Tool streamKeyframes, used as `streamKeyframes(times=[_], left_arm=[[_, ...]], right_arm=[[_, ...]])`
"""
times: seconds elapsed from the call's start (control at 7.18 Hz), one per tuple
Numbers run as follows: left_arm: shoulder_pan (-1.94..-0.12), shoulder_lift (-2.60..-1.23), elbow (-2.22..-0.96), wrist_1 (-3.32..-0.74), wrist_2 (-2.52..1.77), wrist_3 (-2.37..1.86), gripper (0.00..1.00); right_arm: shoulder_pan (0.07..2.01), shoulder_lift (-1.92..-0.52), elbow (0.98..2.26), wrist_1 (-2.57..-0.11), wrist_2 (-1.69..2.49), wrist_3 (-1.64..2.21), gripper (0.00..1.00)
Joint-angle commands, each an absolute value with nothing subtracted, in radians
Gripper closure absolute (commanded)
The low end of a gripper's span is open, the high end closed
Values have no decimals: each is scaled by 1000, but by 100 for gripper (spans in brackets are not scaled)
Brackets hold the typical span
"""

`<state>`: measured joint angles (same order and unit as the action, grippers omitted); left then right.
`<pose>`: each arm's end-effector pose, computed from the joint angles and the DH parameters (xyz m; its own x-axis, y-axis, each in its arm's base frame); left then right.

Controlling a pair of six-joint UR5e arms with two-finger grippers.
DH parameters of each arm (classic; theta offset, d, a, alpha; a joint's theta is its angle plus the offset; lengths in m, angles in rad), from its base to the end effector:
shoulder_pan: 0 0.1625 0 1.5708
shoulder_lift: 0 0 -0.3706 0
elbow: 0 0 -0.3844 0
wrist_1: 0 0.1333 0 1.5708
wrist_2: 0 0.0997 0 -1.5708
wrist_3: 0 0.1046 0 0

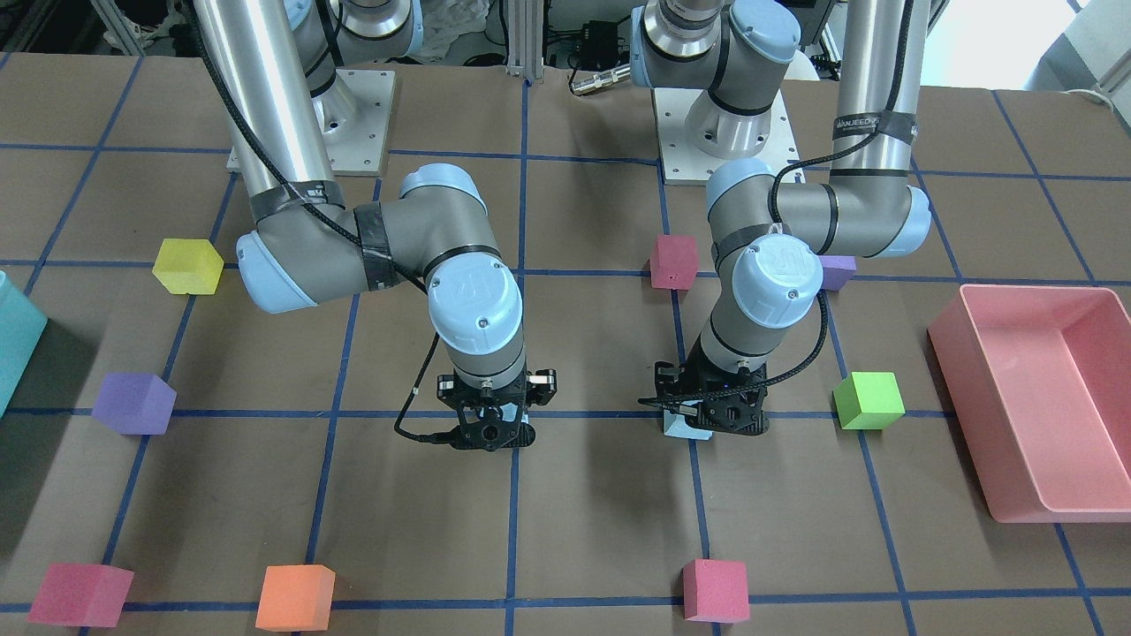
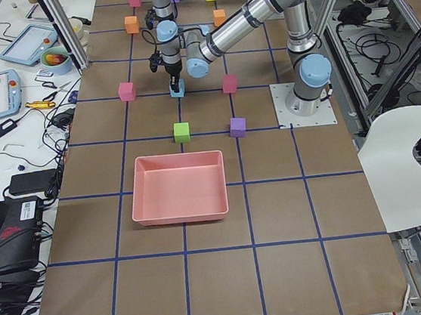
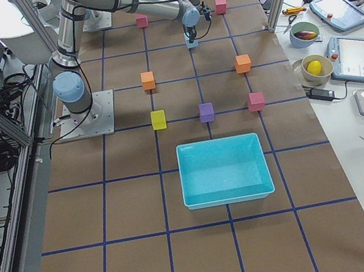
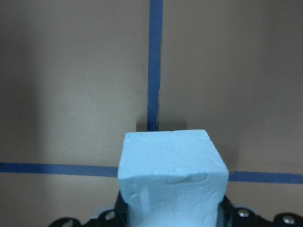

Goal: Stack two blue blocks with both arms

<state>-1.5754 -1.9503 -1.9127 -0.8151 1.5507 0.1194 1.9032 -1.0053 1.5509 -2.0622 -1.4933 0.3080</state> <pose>-0.1378 -0.5285 0.1518 -0.9921 0.1243 0.0159 0.1237 0.9917 -0.0364 0.3363 -0.5409 0.1664 -0.9982 -0.0201 -0.0572 -0.0244 0.9969 0.0751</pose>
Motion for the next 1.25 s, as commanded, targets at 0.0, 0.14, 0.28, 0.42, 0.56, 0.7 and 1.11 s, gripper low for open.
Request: streamKeyframes(times=[0.0,0.14,0.28,0.42,0.56,0.7,1.11], left_arm=[[-1575,-1941,-1902,-804,1555,120,100],[-1577,-1942,-1872,-814,1589,118,100],[-1581,-1941,-1856,-834,1592,117,100],[-1589,-1939,-1847,-841,1591,106,100],[-1594,-1939,-1827,-863,1589,103,100],[-1604,-1936,-1792,-918,1580,100,100],[-1682,-1940,-1648,-1086,1571,-55,100]], right_arm=[[1905,-992,1551,-2069,-1474,351,83],[1905,-991,1551,-2068,-1471,357,81],[1905,-991,1551,-2069,-1474,353,24],[1904,-991,1551,-2068,-1476,348,0],[1904,-992,1551,-2065,-1480,347,0],[1902,-1000,1548,-2062,-1483,350,0],[1730,-1187,1551,-1944,-1474,246,0]])
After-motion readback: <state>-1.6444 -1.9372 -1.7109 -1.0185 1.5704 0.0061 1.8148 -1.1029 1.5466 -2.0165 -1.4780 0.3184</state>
